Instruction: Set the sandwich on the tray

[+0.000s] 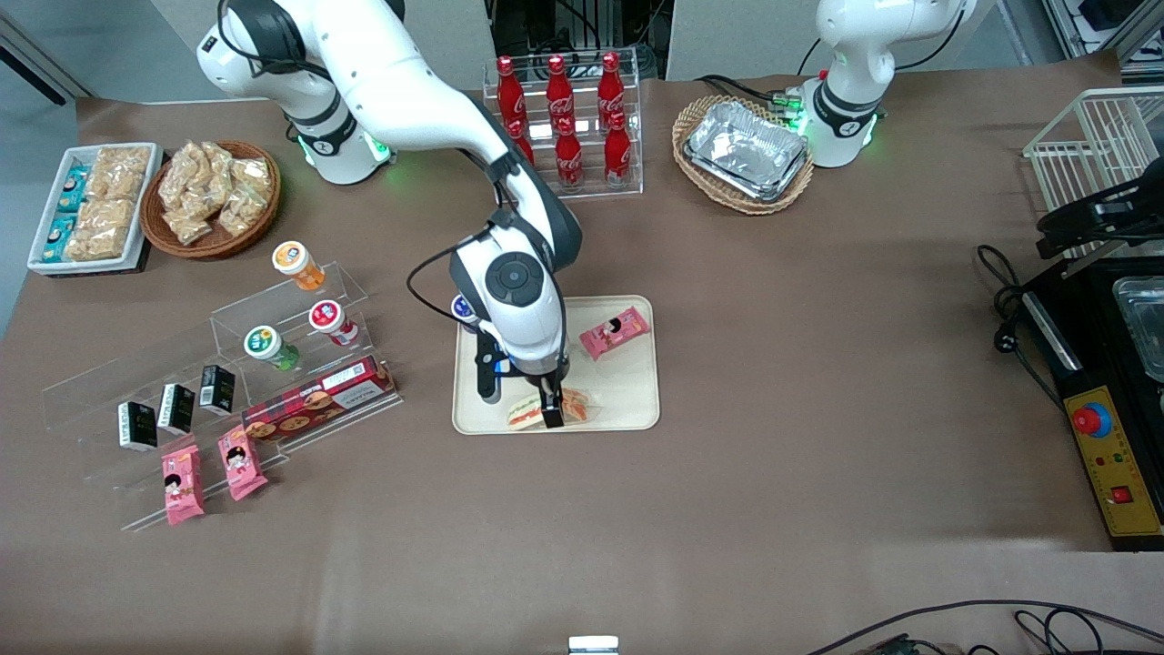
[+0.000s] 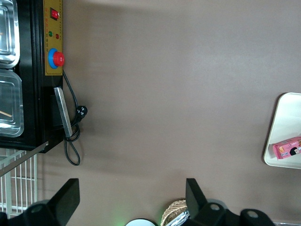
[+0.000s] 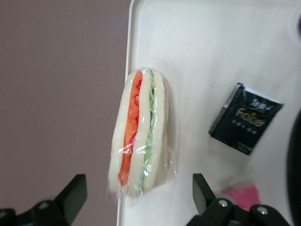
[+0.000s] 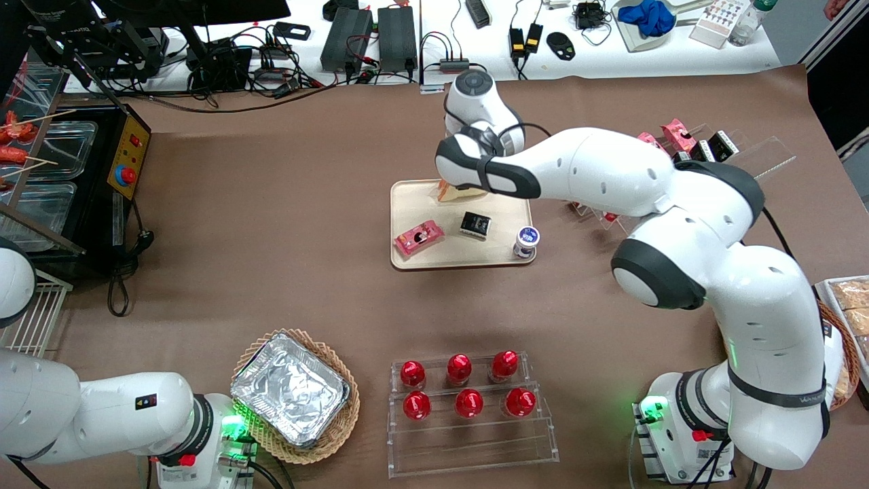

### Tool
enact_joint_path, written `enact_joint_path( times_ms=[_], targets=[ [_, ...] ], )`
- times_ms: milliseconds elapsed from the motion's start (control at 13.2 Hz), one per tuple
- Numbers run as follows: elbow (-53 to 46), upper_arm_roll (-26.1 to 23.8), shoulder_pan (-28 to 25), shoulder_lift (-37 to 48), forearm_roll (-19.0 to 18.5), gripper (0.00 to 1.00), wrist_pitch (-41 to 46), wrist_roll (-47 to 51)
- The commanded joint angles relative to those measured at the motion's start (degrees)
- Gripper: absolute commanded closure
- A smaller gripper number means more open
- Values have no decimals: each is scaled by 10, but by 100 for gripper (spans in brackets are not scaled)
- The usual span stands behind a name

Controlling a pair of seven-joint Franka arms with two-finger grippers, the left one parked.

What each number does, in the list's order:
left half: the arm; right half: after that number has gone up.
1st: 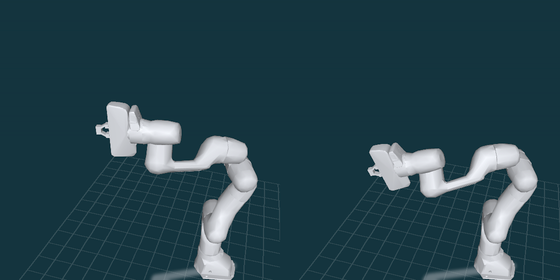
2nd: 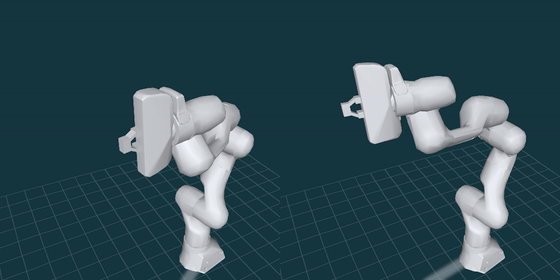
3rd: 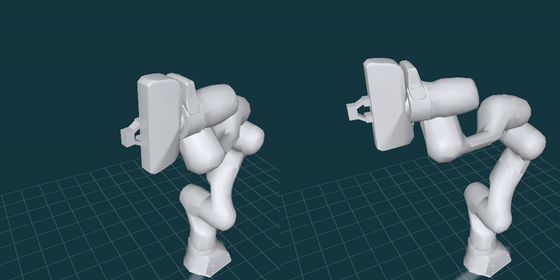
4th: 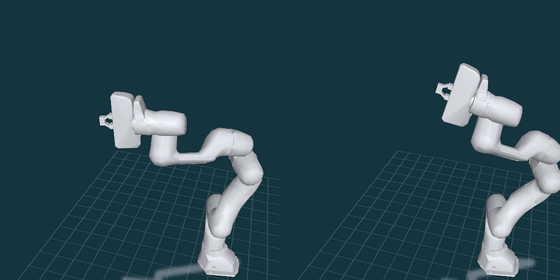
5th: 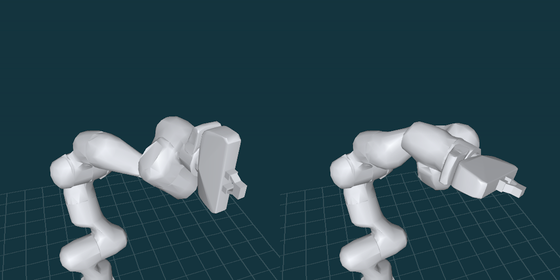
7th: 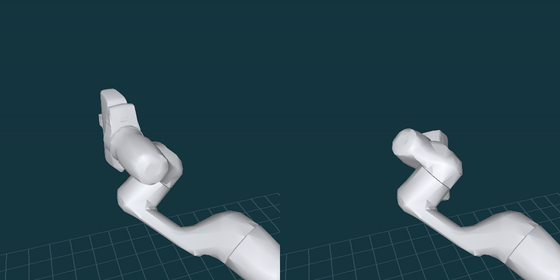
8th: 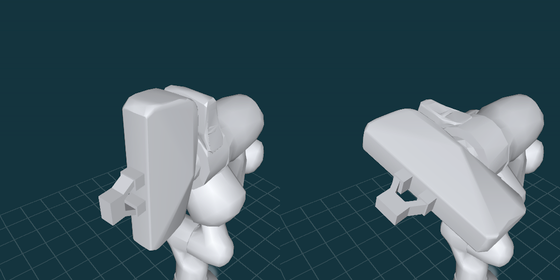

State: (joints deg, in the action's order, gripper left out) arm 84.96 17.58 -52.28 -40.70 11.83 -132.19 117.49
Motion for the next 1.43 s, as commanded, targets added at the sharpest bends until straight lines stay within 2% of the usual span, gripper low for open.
enact_joint_path(
  times_ms=[0, 226, 377, 604, 981, 1132, 1208, 1358],
  targets=[
    [6, -1, 9, 85, 16, 0, 122, -113],
    [7, 1, 72, 160, 17, 0, 245, -299],
    [12, 3, 123, 193, 11, 0, 292, -441],
    [28, 3, 219, 236, 10, 0, 313, -660],
    [48, 3, 339, 294, 7, 0, 361, -955],
    [49, 4, 368, 326, -30, 0, 395, -1037],
    [53, 4, 369, 344, -49, 0, 409, -1048],
    [87, 4, 382, 386, -62, 0, 415, -1069]
  ],
)
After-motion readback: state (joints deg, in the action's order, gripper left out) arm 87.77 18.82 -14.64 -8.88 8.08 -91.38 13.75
